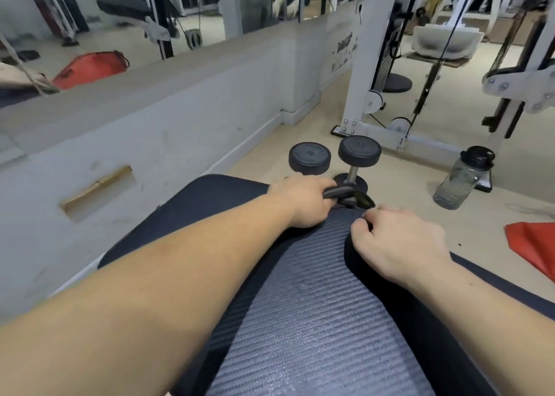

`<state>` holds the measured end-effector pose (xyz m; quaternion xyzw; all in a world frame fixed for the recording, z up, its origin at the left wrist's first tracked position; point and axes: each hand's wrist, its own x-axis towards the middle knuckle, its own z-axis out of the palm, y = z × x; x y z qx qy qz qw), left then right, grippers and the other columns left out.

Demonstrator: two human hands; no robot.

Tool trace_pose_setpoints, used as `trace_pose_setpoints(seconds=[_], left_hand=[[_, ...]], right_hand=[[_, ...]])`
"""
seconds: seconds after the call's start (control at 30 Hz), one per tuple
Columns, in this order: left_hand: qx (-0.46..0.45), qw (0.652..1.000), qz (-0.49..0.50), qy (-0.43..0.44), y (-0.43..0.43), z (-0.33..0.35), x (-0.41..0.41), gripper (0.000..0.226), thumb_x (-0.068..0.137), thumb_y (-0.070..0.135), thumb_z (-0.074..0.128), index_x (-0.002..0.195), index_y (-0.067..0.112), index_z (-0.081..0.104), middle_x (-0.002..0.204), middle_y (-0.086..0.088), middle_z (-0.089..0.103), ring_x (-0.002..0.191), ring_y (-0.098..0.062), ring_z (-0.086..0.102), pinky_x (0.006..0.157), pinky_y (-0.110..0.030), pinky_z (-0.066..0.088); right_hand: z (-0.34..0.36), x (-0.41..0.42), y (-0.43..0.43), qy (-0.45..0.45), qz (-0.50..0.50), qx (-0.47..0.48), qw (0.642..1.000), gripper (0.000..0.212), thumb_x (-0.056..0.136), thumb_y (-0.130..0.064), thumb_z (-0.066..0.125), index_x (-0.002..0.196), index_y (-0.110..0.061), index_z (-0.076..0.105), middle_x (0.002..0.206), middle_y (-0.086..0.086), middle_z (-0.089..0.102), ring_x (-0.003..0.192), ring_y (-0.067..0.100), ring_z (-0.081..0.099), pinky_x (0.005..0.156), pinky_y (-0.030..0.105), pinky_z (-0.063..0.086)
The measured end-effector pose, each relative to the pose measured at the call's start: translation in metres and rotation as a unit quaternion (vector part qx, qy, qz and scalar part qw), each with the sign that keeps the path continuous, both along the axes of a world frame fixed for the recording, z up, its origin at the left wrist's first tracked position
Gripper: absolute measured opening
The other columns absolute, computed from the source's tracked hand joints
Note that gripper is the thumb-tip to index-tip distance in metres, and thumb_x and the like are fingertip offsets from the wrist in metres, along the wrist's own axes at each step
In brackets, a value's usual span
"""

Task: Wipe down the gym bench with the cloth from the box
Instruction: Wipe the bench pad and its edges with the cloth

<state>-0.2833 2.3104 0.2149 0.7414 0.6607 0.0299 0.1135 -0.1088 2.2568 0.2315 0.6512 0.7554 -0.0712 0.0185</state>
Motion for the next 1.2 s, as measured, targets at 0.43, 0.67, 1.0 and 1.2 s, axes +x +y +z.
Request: trace_pose_setpoints(seconds=[0.43,0.67,1.0,1.2], left_hand=[[-0.01,0.947,0.309,-0.08,-0.129,-0.015,-0.195,0.058,0.099,0.03,0.047,0.153,0.041,0.03,0.143,-0.013,0.039,0.129,-0.039,0.05,0.112,-0.046,0.041],[-0.036,0.907,0.42,-0.005,-0.214,-0.006,-0.178,0.043,0.089,0.018,0.045,0.129,0.03,0.033,0.119,-0.02,0.046,0.101,-0.046,0.059,0.086,-0.053,0.057],[0.041,0.821,0.505,-0.261,-0.311,-0.003,0.004,0.049,0.093,0.027,0.057,0.132,0.015,0.029,0.131,-0.027,0.049,0.109,-0.045,0.057,0.089,-0.042,0.045],[0.096,0.764,0.508,-0.386,-0.354,-0.023,0.105,0.042,0.094,0.03,0.063,0.121,0.019,0.033,0.124,-0.019,0.046,0.113,-0.042,0.05,0.088,-0.042,0.044]], right_hand=[[0.024,-0.097,-0.072,0.188,0.135,-0.055,0.971,0.036,0.101,-0.05,0.043,0.104,-0.027,0.07,0.12,-0.005,0.057,0.116,0.022,0.055,0.093,0.043,0.051],[0.037,-0.071,-0.117,0.209,0.166,-0.05,0.962,0.031,0.101,-0.045,0.047,0.102,-0.026,0.072,0.107,-0.006,0.061,0.104,0.022,0.059,0.087,0.041,0.053],[0.031,0.032,-0.178,0.246,0.143,-0.012,0.959,0.026,0.102,-0.043,0.048,0.095,-0.031,0.07,0.108,-0.015,0.061,0.107,0.013,0.056,0.087,0.039,0.052],[0.028,0.101,-0.202,0.224,0.112,0.035,0.967,0.03,0.103,-0.042,0.048,0.101,-0.027,0.074,0.103,-0.013,0.061,0.109,0.013,0.053,0.083,0.038,0.052]])
